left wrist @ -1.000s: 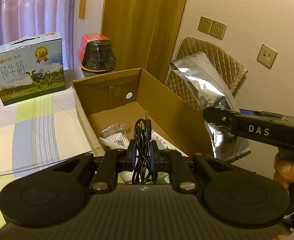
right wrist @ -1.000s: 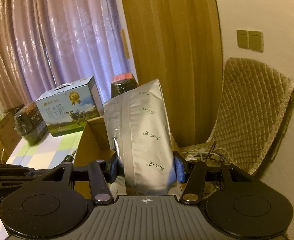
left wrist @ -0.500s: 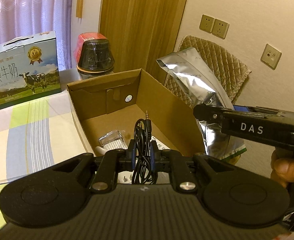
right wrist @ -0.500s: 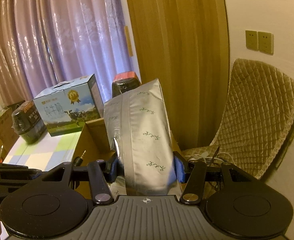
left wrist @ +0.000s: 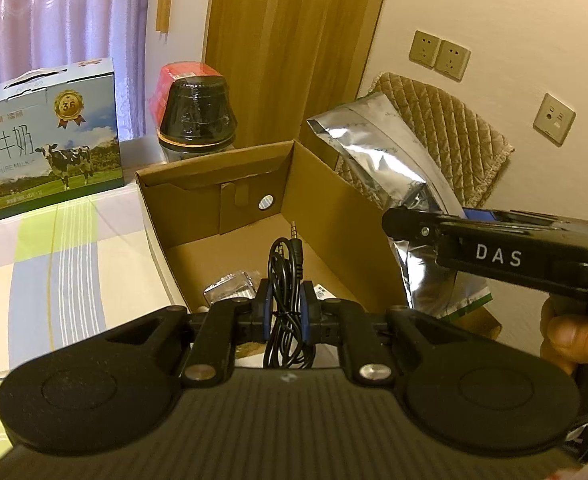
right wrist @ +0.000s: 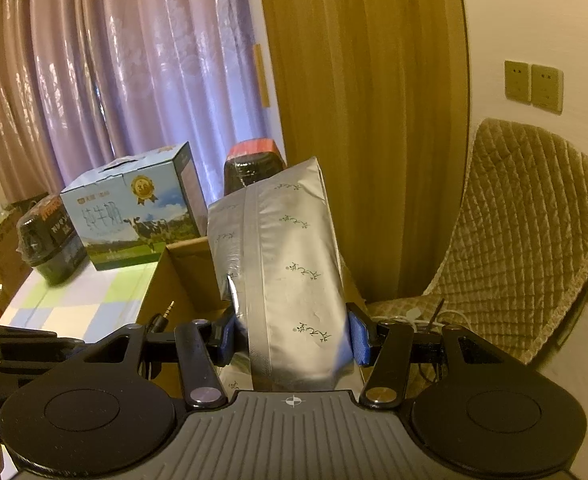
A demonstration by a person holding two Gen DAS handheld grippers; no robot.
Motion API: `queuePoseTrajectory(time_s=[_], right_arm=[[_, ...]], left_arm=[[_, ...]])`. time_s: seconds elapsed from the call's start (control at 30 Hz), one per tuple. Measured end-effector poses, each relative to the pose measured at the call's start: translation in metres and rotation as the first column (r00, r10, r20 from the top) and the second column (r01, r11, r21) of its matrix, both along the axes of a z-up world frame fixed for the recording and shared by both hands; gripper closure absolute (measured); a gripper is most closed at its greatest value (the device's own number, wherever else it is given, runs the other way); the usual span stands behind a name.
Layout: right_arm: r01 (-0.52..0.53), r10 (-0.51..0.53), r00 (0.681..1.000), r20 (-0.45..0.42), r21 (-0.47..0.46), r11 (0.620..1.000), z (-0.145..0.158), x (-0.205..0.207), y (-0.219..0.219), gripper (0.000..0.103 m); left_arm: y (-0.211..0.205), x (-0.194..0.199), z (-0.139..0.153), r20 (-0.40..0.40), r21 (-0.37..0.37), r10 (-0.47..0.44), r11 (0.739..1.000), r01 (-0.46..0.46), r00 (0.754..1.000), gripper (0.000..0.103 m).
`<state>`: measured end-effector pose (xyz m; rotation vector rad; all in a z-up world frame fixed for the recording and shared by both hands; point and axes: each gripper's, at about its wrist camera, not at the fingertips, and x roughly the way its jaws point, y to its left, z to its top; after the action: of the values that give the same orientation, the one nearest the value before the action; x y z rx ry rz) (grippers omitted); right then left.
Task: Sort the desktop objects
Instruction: 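Lower the cable into the box and open the left tool while the right tool holds the bag, then open the right tool to drop the silver foil bag into the box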
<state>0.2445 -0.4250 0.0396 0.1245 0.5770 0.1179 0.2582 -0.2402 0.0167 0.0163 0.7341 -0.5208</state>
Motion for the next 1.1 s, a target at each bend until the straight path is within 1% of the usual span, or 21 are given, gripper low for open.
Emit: queuePoseTrajectory(time_s=[0.27, 0.33, 0.37, 0.4, 0.5, 0.63, 0.73, 0.93, 1.1], right_arm=[[-0.001, 0.001, 1.000, 0.000, -0.006, 1.000, -0.002, 0.012, 0.000, 0.052], [-0.001, 0.001, 1.000, -0.002, -0.007, 1.000, -0.003, 0.013, 0.000, 0.052], [-0.001, 0.001, 1.000, -0.004, -0.007, 1.000, -0.003, 0.014, 0.001, 0.052], [-0.001, 0.001, 1.000, -0.005, -0.007, 1.000, -0.004, 0.015, 0.001, 0.052], [-0.001, 0.001, 1.000, -0.013, -0.007, 1.000, -0.006, 0.015, 0.000, 0.052], [0.000, 0.000, 1.000, -0.027, -0.005, 1.000, -0.012, 0.016, 0.000, 0.052], [-0.002, 0.002, 0.999, -0.038, -0.002, 1.000, -0.014, 0.016, 0.001, 0.052], [-0.011, 0.011, 0.999, -0.041, -0.004, 1.000, -0.013, 0.020, 0.004, 0.052], [-0.021, 0.021, 0.999, -0.044, -0.006, 1.000, -0.011, 0.024, 0.009, 0.052]], left_arm=[[-0.001, 0.015, -0.001, 0.014, -0.005, -0.001, 1.000, 0.001, 1.000, 0.093], [-0.002, 0.020, -0.003, 0.017, -0.002, 0.002, 1.000, -0.002, 1.000, 0.091], [-0.002, 0.022, -0.003, 0.022, 0.001, 0.010, 1.000, -0.010, 1.000, 0.077], [-0.001, 0.022, -0.004, 0.029, 0.003, 0.024, 1.000, -0.024, 0.999, 0.069], [0.006, 0.022, -0.005, 0.026, -0.008, 0.037, 0.999, -0.037, 0.999, 0.069], [0.015, 0.018, -0.008, 0.008, -0.003, 0.051, 0.999, -0.051, 0.999, 0.069], [0.021, 0.011, -0.008, 0.011, 0.002, 0.056, 0.998, -0.056, 0.998, 0.069], [0.031, 0.004, -0.007, 0.004, -0.011, 0.074, 0.997, -0.074, 0.997, 0.069], [0.033, 0.001, -0.007, 0.000, -0.008, 0.073, 0.997, -0.073, 0.997, 0.069]])
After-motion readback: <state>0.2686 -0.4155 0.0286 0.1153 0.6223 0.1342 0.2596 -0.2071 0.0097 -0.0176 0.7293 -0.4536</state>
